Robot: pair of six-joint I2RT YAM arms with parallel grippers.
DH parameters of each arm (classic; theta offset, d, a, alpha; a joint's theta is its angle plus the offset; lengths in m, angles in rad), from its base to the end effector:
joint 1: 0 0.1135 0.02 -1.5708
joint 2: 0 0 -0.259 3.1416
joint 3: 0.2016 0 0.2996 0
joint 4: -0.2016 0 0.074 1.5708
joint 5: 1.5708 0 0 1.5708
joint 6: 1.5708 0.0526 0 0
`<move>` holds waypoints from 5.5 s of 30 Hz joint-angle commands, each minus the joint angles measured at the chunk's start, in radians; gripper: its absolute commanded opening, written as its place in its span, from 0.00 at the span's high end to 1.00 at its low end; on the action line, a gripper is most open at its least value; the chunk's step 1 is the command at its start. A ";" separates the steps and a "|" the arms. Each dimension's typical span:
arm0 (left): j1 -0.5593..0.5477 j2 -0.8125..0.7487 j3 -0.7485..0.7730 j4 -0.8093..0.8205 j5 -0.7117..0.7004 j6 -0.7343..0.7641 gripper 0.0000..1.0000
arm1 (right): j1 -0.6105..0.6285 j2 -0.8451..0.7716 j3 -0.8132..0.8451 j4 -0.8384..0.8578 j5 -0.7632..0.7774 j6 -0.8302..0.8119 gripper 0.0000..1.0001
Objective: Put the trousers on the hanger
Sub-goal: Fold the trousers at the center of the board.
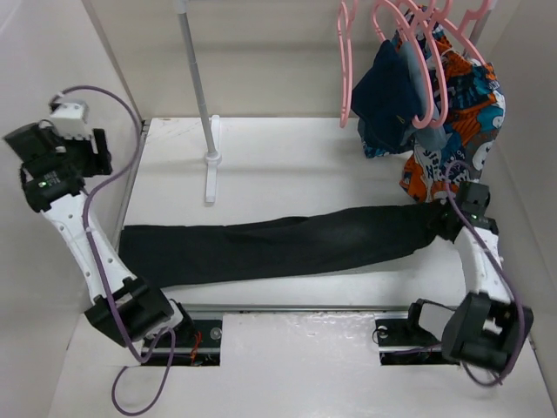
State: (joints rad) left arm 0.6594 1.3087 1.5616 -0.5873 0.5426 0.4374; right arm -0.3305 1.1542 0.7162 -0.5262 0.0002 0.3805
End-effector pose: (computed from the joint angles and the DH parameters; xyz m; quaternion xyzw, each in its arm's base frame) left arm 0.2810 0.1835 0.4561 0.0674 0.7975 0.1047 0.5903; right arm 0.2636 -0.0904 0.1762 0.3322 0.8947 0.0074 0.2986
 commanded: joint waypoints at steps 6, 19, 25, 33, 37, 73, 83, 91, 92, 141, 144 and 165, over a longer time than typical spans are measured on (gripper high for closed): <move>-0.234 0.017 -0.486 0.061 -0.340 0.193 0.37 | 0.050 -0.235 0.315 -0.155 0.353 -0.209 1.00; -0.564 0.076 -0.791 0.236 -0.492 0.077 0.32 | 0.401 -0.309 0.506 -0.127 0.591 -0.314 1.00; -0.564 0.156 -0.828 0.308 -0.609 0.047 0.34 | 0.876 -0.258 0.592 -0.172 0.883 -0.298 1.00; -0.573 0.156 -0.887 0.328 -0.622 0.057 0.38 | 1.453 -0.035 0.646 -0.112 1.301 -0.212 1.00; -0.573 0.130 -0.906 0.328 -0.622 0.057 0.38 | 1.414 0.004 0.620 -0.176 1.321 -0.077 1.00; -0.535 0.084 -0.925 0.313 -0.598 0.096 0.36 | 1.439 0.082 0.564 -0.187 0.861 0.109 1.00; -0.524 0.092 -0.946 0.322 -0.512 0.126 0.75 | 1.614 0.502 0.945 0.278 0.816 -0.250 1.00; -0.524 0.078 -0.946 0.310 -0.463 0.147 0.83 | 1.624 0.757 1.224 0.377 0.627 -0.358 1.00; -0.524 0.069 -0.946 0.310 -0.463 0.156 0.83 | 1.624 0.803 1.246 0.377 0.617 -0.367 1.00; -0.414 -0.017 -0.586 -0.087 -0.235 0.096 0.00 | 1.488 0.435 0.576 0.282 0.167 -0.174 0.00; -0.440 0.021 -0.638 0.007 -0.377 0.042 0.00 | 1.369 0.347 0.428 0.260 0.167 -0.050 0.00; -0.554 0.104 -0.839 0.233 -0.602 0.015 1.00 | 0.960 0.400 -0.108 0.785 -0.330 0.101 0.71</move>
State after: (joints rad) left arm 0.1036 1.4082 0.7586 -0.4065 -0.0063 0.4210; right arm 0.6758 1.5375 0.6674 0.1047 -0.1986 0.4335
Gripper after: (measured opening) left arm 0.098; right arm 0.371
